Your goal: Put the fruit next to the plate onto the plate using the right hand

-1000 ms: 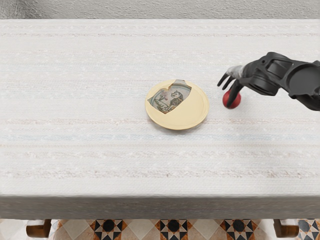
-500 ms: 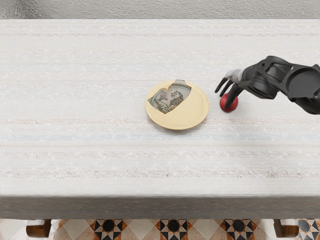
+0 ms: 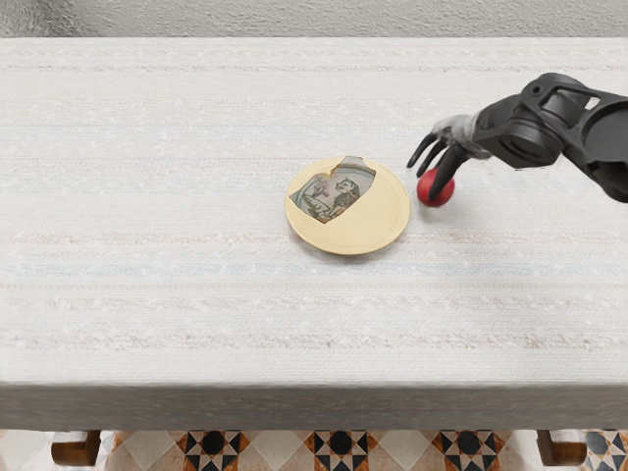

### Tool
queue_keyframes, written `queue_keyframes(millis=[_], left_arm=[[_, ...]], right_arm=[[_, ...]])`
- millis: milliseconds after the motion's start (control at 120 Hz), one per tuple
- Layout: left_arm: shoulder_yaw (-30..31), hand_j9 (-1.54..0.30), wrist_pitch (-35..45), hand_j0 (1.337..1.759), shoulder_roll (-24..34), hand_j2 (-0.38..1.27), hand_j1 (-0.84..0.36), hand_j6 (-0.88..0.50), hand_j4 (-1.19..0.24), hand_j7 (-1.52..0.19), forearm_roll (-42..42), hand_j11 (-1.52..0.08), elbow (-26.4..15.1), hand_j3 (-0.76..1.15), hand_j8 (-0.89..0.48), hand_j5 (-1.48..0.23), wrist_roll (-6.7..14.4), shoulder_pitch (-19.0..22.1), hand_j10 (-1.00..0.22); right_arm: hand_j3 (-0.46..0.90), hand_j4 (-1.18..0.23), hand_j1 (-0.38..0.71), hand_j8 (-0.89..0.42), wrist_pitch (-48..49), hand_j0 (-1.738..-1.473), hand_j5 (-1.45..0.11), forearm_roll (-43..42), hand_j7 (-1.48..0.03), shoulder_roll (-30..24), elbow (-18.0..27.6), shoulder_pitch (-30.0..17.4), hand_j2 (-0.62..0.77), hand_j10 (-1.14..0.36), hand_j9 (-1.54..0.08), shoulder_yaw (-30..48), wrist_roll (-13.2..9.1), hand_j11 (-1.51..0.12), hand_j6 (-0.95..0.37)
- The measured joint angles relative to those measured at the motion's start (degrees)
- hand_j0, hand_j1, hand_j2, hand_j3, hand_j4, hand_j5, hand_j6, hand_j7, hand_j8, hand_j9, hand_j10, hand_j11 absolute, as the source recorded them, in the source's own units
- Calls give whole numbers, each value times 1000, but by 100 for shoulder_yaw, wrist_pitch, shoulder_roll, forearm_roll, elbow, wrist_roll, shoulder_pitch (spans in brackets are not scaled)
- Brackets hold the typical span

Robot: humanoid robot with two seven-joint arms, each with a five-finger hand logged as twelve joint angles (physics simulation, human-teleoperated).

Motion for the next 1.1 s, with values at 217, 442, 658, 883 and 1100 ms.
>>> queue_keyframes(millis=[217,442,658,883,1100], left_arm=[[0,-9,0,1658,0,2,341,-7,-7,-9,0,-9,0,0,-7,-9,0,0,-7],[0,-9,0,1658,0,2,341,-7,-7,-9,0,-9,0,0,-7,-9,0,0,-7],[0,-9,0,1658,0,2,341,-7,-7,-9,0,-9,0,0,-7,-9,0,0,-7],[0,-9,0,1658,0,2,341,-7,-7,-9,0,-9,0,0,-7,-9,0,0,-7],[0,-9,0,1658,0,1,341,-7,-7,-9,0,-9,0,0,-7,-9,0,0,-7]], right_arm=[[0,-529,230,-387,110,-1658,-713,117,-701,-29,125,207,86,-432,-708,120,0,-706,-536],[0,-532,232,-391,85,-1658,-715,211,-704,93,198,331,95,-436,-711,141,0,-710,-539],[0,-536,233,-381,49,-1657,-725,223,-711,364,207,306,102,-430,-718,206,0,-717,-544],[0,-538,235,-387,-25,-1657,-728,225,-715,609,204,228,106,-433,-724,224,0,-720,-549],[0,-406,101,-319,-262,-1658,-543,214,-536,714,204,134,43,-347,-542,226,0,-539,-409]])
